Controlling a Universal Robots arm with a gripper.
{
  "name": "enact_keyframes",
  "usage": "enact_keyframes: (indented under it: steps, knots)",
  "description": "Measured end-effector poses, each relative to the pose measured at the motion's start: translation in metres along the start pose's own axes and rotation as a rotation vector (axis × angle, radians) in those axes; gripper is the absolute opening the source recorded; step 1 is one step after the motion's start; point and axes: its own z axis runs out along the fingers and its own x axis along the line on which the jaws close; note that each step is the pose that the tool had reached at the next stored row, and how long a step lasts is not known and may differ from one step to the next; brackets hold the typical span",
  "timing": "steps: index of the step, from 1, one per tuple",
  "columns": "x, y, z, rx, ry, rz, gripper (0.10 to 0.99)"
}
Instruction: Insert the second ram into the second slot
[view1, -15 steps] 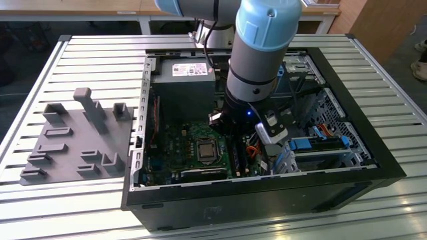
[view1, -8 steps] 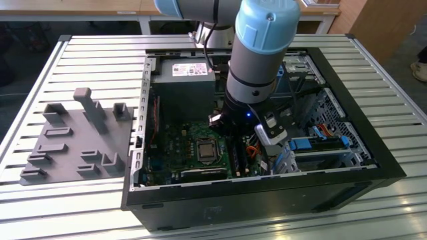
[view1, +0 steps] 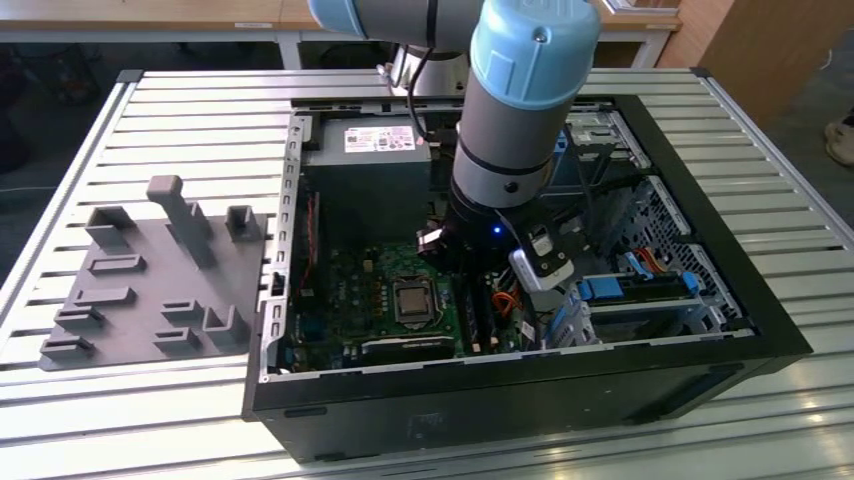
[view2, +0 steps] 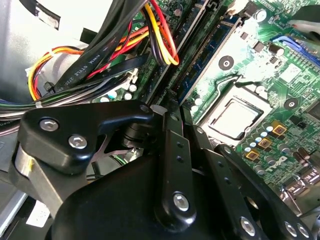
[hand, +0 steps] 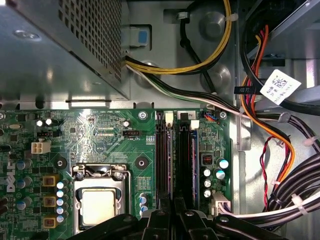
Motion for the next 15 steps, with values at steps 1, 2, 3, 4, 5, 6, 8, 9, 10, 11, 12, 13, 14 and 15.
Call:
enact_keyframes:
  steps: [1, 2, 3, 4, 5, 6, 8, 9, 10, 11, 12, 13, 14, 15]
  knots:
    - [0.0000, 0.0000, 0.0000, 0.000, 0.0000, 0.000, 0.137]
    - [0.0000, 0.0000, 0.0000, 0.000, 0.0000, 0.000, 0.145]
    - [0.0000, 0.0000, 0.0000, 0.000, -0.0001, 0.000, 0.145]
    - [0.0000, 0.0000, 0.0000, 0.000, -0.0001, 0.000, 0.208]
    - [0.0000, 0.0000, -0.0006, 0.000, 0.0001, 0.000, 0.208]
    - [0.0000, 0.0001, -0.0015, 0.000, 0.0003, 0.000, 0.208]
    - [0.0001, 0.0002, -0.0042, 0.000, 0.0008, 0.000, 0.208]
    - [0.0001, 0.0003, -0.0060, 0.000, 0.0012, 0.000, 0.208]
    - [0.0001, 0.0003, -0.0080, 0.000, 0.0014, 0.000, 0.208]
    - [0.0002, 0.0004, -0.0102, 0.000, 0.0018, 0.000, 0.208]
    - [0.0002, 0.0005, -0.0123, 0.000, 0.0022, 0.000, 0.208]
    - [0.0002, 0.0006, -0.0148, 0.000, 0.0028, 0.000, 0.208]
    - [0.0002, 0.0007, -0.0167, 0.000, 0.0033, 0.000, 0.208]
    - [0.0003, 0.0007, -0.0183, 0.000, 0.0038, 0.000, 0.208]
